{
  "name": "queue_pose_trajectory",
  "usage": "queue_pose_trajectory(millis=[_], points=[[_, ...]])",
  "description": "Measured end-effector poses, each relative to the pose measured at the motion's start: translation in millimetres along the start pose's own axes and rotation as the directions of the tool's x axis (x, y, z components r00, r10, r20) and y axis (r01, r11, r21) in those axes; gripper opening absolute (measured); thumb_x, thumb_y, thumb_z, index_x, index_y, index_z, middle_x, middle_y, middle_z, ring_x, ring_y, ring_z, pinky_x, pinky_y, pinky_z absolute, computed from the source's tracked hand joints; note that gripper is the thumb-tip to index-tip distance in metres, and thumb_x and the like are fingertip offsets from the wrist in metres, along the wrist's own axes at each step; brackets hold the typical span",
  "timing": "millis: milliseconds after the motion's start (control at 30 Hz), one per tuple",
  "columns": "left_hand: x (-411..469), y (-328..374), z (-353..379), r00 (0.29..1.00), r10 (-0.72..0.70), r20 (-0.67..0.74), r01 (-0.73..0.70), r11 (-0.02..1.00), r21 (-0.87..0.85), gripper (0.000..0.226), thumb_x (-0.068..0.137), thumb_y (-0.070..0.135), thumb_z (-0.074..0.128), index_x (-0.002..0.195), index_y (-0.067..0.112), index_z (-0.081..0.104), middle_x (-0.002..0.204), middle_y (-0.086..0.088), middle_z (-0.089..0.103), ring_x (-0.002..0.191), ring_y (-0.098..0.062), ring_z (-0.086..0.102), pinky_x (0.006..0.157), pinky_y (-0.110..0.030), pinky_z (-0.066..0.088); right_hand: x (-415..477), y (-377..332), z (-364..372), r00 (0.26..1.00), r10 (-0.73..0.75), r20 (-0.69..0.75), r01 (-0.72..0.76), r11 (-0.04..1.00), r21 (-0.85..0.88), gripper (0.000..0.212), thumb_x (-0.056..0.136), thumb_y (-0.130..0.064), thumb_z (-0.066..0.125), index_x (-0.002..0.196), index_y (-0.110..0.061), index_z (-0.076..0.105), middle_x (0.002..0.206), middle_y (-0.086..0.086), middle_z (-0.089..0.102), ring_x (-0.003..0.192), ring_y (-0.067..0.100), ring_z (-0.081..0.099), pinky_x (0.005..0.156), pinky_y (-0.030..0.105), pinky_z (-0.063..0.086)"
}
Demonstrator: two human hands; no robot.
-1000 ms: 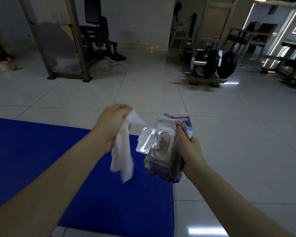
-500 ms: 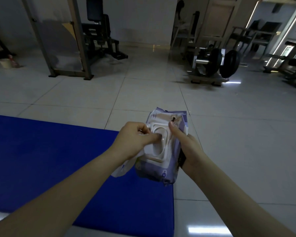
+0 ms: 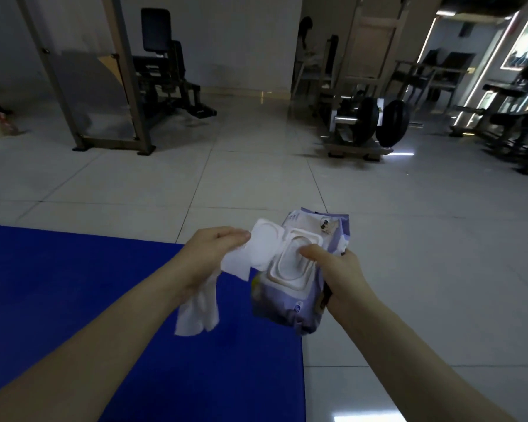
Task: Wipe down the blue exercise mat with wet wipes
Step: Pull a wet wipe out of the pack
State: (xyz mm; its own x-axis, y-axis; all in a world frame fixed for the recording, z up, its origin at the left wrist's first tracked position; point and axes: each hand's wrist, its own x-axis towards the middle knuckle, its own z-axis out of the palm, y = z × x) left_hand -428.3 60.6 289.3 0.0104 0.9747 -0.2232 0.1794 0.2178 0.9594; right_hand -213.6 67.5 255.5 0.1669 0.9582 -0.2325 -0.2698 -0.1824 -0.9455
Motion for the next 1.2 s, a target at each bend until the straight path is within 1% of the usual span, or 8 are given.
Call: queue_pose_trajectory(millis=[167,267,333,400,533,900,1000,1200], points=[[-8.7,8.2,3.6,0.988,0.040,0.148,-0.046,0.998,0.042,0.040,0.097,0.044,0.059,0.089,0.011,0.080,0.091,-0.003,0.071,0.075,-0.015,0.064,0.053,-0.020,0.046,0.2,1.2,-0.4,0.998,-0.039,0.041,0.036,0.998,0.055,0.031,0.093,-0.012,0.070,0.123,-0.007,0.064,0.103,0.014,0.076,0.093,0.029,0.075,0.074,0.043,0.063],[-8.7,2.1,14.2,0.990,0.018,0.141,-0.037,0.990,0.139,0.040,0.085,0.040,0.076,0.081,0.001,0.070,0.076,-0.003,0.074,0.067,-0.012,0.069,0.055,-0.018,0.050,-4.4,-2.2,7.0,0.987,0.040,0.154,-0.064,0.986,0.155,0.032,0.098,-0.028,0.062,0.125,-0.010,0.063,0.106,0.014,0.076,0.093,0.029,0.075,0.069,0.039,0.063],[-6.5,-0.3,16.1,0.997,-0.023,0.075,0.001,0.961,0.277,0.043,0.077,0.047,0.081,0.084,0.009,0.063,0.079,0.001,0.071,0.072,-0.009,0.068,0.056,-0.018,0.048,-7.0,-5.6,9.6,0.970,0.061,0.233,-0.096,0.986,0.139,0.039,0.097,-0.040,0.060,0.125,-0.013,0.064,0.106,0.015,0.076,0.092,0.029,0.075,0.067,0.038,0.062],[-4.2,-1.2,12.8,0.989,-0.099,0.108,0.058,0.941,0.333,0.050,0.073,0.054,0.080,0.101,0.017,0.062,0.095,0.001,0.071,0.085,-0.011,0.068,0.067,-0.023,0.051,-9.3,-6.6,8.8,0.954,0.029,0.299,-0.060,0.994,0.095,0.038,0.093,-0.034,0.065,0.125,-0.014,0.063,0.108,0.016,0.075,0.095,0.031,0.074,0.067,0.039,0.062],[-2.3,-6.4,7.0,0.940,-0.155,0.303,0.126,0.986,0.113,0.058,0.073,0.043,0.082,0.121,0.013,0.068,0.110,-0.005,0.077,0.102,-0.020,0.073,0.097,-0.039,0.055,-13.8,-5.5,4.6,0.935,-0.080,0.345,0.077,0.997,0.024,0.041,0.086,-0.001,0.070,0.125,-0.009,0.061,0.107,0.018,0.074,0.096,0.036,0.073,0.067,0.041,0.062],[-29.6,49.1,59.0,0.985,0.148,0.088,-0.138,0.984,-0.114,0.041,0.077,0.031,0.082,0.110,0.010,0.072,0.093,-0.007,0.079,0.088,-0.021,0.076,0.079,-0.035,0.061,-46.7,-64.2,-24.8,0.925,-0.278,0.259,0.270,0.961,0.068,0.056,0.083,-0.019,0.076,0.135,-0.019,0.053,0.118,0.011,0.072,0.107,0.031,0.071,0.083,0.049,0.061],[-41.8,83.3,100.3,0.967,0.221,0.131,-0.216,0.975,-0.045,0.040,0.073,0.039,0.083,0.104,0.015,0.074,0.088,-0.002,0.078,0.081,-0.018,0.076,0.067,-0.031,0.061,-64.9,-91.6,-63.8,0.927,-0.351,0.133,0.354,0.935,-0.006,0.070,0.075,-0.022,0.085,0.136,-0.018,0.050,0.119,0.009,0.072,0.109,0.029,0.070,0.087,0.053,0.059],[-55.7,126.7,224.5,0.908,0.233,0.347,-0.271,0.960,0.063,0.037,0.077,0.043,0.082,0.105,0.019,0.073,0.081,0.005,0.078,0.070,-0.010,0.074,0.051,-0.021,0.054,-95.7,-129.5,-180.3,0.869,-0.464,-0.172,0.461,0.885,-0.059,0.051,0.083,-0.004,0.077,0.128,-0.011,0.056,0.108,0.008,0.075,0.098,0.023,0.074,0.078,0.042,0.063]])
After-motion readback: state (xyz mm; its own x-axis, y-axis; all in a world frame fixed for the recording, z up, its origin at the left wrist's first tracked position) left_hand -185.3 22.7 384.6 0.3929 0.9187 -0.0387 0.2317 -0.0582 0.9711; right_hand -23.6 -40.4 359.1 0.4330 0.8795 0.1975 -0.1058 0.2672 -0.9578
